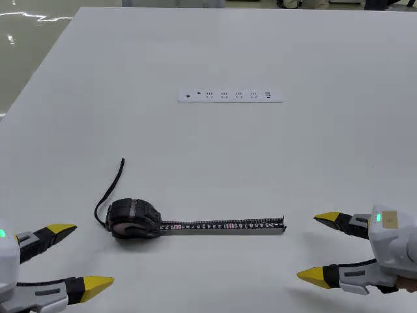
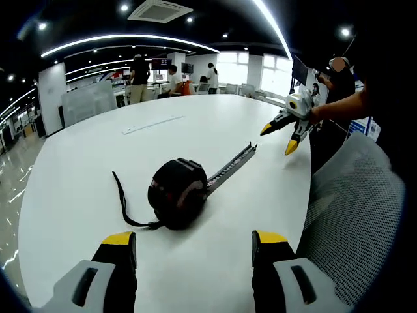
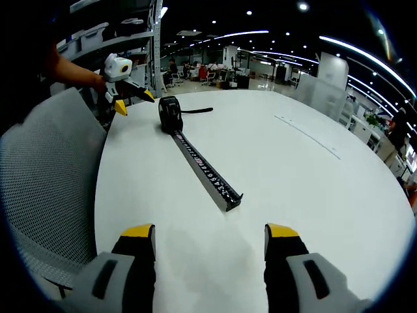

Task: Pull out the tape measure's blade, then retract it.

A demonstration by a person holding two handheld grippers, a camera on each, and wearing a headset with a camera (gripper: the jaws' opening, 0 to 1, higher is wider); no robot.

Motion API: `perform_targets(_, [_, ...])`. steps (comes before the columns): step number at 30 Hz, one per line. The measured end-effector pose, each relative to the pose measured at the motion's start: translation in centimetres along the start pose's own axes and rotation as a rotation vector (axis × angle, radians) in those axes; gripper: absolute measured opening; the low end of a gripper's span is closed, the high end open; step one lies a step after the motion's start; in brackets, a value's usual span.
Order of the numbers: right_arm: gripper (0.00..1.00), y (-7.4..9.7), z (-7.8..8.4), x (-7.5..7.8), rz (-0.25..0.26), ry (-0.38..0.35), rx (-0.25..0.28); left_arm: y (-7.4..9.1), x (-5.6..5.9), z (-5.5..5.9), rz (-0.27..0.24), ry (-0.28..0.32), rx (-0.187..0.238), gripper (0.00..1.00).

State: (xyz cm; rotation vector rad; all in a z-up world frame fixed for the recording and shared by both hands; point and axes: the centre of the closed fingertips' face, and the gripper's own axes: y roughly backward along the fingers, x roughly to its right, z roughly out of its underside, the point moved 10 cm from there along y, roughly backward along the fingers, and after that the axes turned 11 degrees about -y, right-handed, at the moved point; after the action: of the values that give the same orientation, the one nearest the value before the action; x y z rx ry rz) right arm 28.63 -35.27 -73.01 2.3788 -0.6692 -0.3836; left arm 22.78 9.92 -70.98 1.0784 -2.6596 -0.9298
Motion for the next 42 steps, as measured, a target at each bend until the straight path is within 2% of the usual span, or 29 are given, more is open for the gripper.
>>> perform_targets(5, [0.71, 0.1, -0.1, -1.4, 0.018, -0.015, 0.024, 0.3, 0.7, -0.1, -0.032, 0.018, 0.037, 0.75])
perform_targets(7, [0.73, 0.1, -0.2, -1.9, 0.026, -0.026, 0.033, 0.3, 1.0, -0.1, -0.050, 0.042, 0.053, 0.78])
perform_targets(12, [0.77, -0.2, -0.5, -3.2, 0.059, -0.058, 0.060, 0.3, 1.7, 0.1, -0.071, 0.041, 0.049, 0.83])
perform_targets(15, [0.78, -0.1, -0.7, -3.9, 0.074, -0.077, 0.076, 0.4, 1.9, -0.2, -0.075, 0.079, 0.075, 0.84])
perform_targets(17, [0.79, -0.1, -0.7, -4.4, 0.083, -0.102, 0.086, 0.5, 2.1, -0.4, -0.084, 0.075, 0.080, 0.85])
perform_targets(27, [0.87, 0.1, -1.2, -6.5, 0.116, -0.171, 0.126, 0.6, 3.2, -0.6, -0.063, 0.111, 0.089, 0.94])
perform_targets(31, [0.91, 0.1, -1.3, -6.9, 0.130, -0.191, 0.144, 0.6, 3.2, -0.8, -0.070, 0.113, 0.101, 1.00])
perform_targets(37, [1.00, 0.0, -1.4, -7.3, 0.135, -0.219, 0.183, 0.8, 3.3, -1.1, -0.074, 0.105, 0.087, 1.00])
perform_targets(42, [1.00, 0.0, -1.5, -7.4, 0.133, -0.240, 0.192, 1.0, 3.1, -1.5, -0.099, 0.086, 0.090, 1.00])
